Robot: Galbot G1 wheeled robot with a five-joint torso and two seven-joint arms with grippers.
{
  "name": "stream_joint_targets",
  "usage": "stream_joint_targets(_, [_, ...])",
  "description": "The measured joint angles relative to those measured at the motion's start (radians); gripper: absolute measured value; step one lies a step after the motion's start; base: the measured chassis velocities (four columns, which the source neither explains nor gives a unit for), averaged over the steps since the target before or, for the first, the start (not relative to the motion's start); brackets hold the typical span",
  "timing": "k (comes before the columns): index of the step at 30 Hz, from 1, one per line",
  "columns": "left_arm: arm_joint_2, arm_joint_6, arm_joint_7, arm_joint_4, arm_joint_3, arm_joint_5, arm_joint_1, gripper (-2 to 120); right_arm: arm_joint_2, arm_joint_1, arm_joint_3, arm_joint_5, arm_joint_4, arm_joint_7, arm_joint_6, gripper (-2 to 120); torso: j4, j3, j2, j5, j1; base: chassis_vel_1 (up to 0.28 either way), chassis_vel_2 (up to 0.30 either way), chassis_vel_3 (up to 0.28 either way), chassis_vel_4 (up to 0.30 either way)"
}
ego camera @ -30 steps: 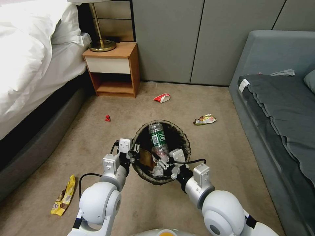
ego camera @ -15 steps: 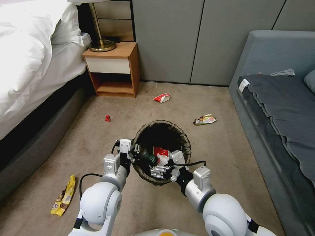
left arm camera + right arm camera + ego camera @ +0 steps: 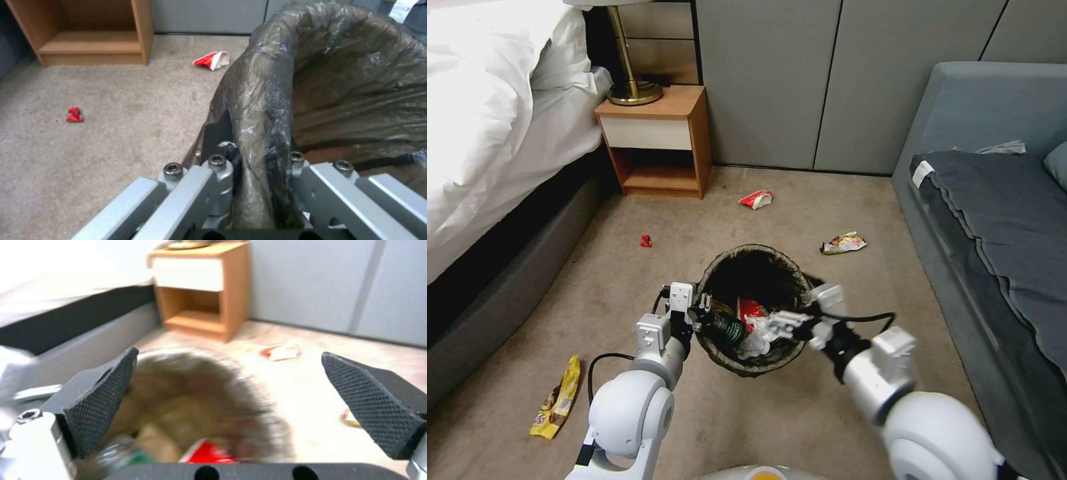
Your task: Pick up the trash bin, then pick up the garbage from the floor and place it into the trash bin.
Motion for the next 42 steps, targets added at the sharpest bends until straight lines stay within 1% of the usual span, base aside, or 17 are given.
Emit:
stream_joint_targets(2, [0.002, -0.001, 0.001, -0.009, -0.005, -0.001, 0.005, 5, 0.013, -0.023, 0.057, -0.030, 0.003, 0.024, 0.033, 100, 0.0001, 0.000, 0.000, 0.0000, 0.000, 0.000, 0.000, 0.000, 0.000])
stream_joint_targets(4, [0.003, -0.002, 0.001, -0.014, -0.009, -0.002, 0.008, 5, 0.019, -0.031, 0.077, -0.040, 0.003, 0.023, 0.041, 100, 0.0002, 0.000, 0.000, 0.0001, 0.000, 0.000, 0.000, 0.000, 0.000])
stream_joint_targets(5, [0.006, -0.003, 0.001, -0.021, -0.013, -0.007, 0.013, 5, 0.045, -0.056, 0.130, -0.077, 0.003, 0.006, 0.068, 100, 0.0003, 0.000, 0.000, 0.0000, 0.000, 0.000, 0.000, 0.000, 0.000])
stream_joint_targets(9, [0.012, -0.006, 0.002, -0.034, -0.022, -0.015, 0.021, 5, 0.099, -0.105, 0.201, -0.154, 0.003, -0.027, 0.131, 100, -0.0002, 0.000, 0.000, 0.0001, 0.000, 0.000, 0.000, 0.000, 0.000])
stream_joint_targets(10, [0.015, -0.012, 0.002, -0.043, -0.030, -0.019, 0.029, 5, 0.136, -0.136, 0.240, -0.193, 0.002, -0.044, 0.164, 100, -0.0003, 0.000, 0.000, -0.0001, 0.000, 0.000, 0.000, 0.000, 0.000])
stream_joint_targets(11, [0.017, -0.028, -0.003, -0.065, -0.046, -0.023, 0.052, 5, 0.215, -0.201, 0.304, -0.223, -0.029, -0.067, 0.208, 100, 0.0000, 0.000, 0.000, 0.0001, 0.000, 0.000, 0.000, 0.000, 0.000])
stream_joint_targets(12, [0.017, -0.028, -0.003, -0.065, -0.046, -0.023, 0.052, 5, 0.215, -0.201, 0.304, -0.223, -0.029, -0.067, 0.208, 100, 0.0000, 0.000, 0.000, 0.0001, 0.000, 0.000, 0.000, 0.000, 0.000])
stream_joint_targets(13, [0.015, -0.030, -0.007, -0.069, -0.047, -0.022, 0.054, 5, 0.237, -0.229, 0.337, -0.251, -0.052, -0.091, 0.245, 100, 0.0008, 0.000, 0.000, -0.0003, 0.000, 0.000, 0.000, 0.000, 0.000])
stream_joint_targets(14, [0.013, -0.031, -0.009, -0.070, -0.047, -0.017, 0.054, 5, 0.258, -0.262, 0.373, -0.283, -0.079, -0.124, 0.284, 100, -0.0001, 0.000, 0.000, 0.0000, 0.000, 0.000, 0.000, 0.000, 0.000])
stream_joint_targets(16, [0.011, -0.037, -0.010, -0.074, -0.051, -0.007, 0.058, 5, 0.295, -0.317, 0.434, -0.339, -0.123, -0.184, 0.367, 100, -0.0003, 0.000, 0.000, -0.0001, 0.000, 0.000, 0.000, 0.000, 0.000])
stream_joint_targets(17, [0.011, -0.037, -0.010, -0.074, -0.051, -0.007, 0.058, 5, 0.295, -0.317, 0.434, -0.339, -0.123, -0.184, 0.367, 100, -0.0003, 0.000, 0.000, -0.0001, 0.000, 0.000, 0.000, 0.000, 0.000])
stream_joint_targets(19, [0.011, -0.045, -0.010, -0.078, -0.057, 0.007, 0.064, 5, 0.325, -0.362, 0.474, -0.378, -0.159, -0.216, 0.453, 100, -0.0001, 0.000, 0.000, 0.0002, 0.000, 0.000, 0.000, 0.000, 0.000])
stream_joint_targets(20, [0.011, -0.045, -0.010, -0.078, -0.057, 0.007, 0.064, 5, 0.325, -0.362, 0.474, -0.378, -0.159, -0.216, 0.453, 100, -0.0001, 0.000, 0.000, 0.0002, 0.000, 0.000, 0.000, 0.000, 0.000])
stream_joint_targets(23, [0.012, -0.049, -0.014, -0.085, -0.062, 0.016, 0.076, 5, 0.363, -0.429, 0.514, -0.412, -0.192, -0.235, 0.566, 100, 0.0000, 0.000, 0.000, -0.0001, 0.000, 0.000, 0.000, 0.000, 0.000])
stream_joint_targets(27, [0.013, -0.050, -0.013, -0.089, -0.066, 0.018, 0.081, 5, 0.376, -0.472, 0.525, -0.418, -0.202, -0.236, 0.622, 100, 0.0000, 0.000, 0.000, 0.0001, 0.000, 0.000, 0.000, 0.000, 0.000])
stream_joint_targets(34, [0.013, -0.050, -0.013, -0.089, -0.063, 0.024, 0.083, 5, 0.384, -0.518, 0.515, -0.414, -0.206, -0.222, 0.667, 100, 0.0000, 0.000, 0.000, 0.0000, 0.000, 0.000, 0.000, 0.000, 0.000])
stream_joint_targets(42, [0.013, -0.050, -0.013, -0.089, -0.063, 0.026, 0.084, 5, 0.387, -0.520, 0.511, -0.410, -0.207, -0.196, 0.670, 100, 0.0000, 0.000, 0.000, -0.0001, 0.000, 0.000, 0.000, 0.000, 0.000])
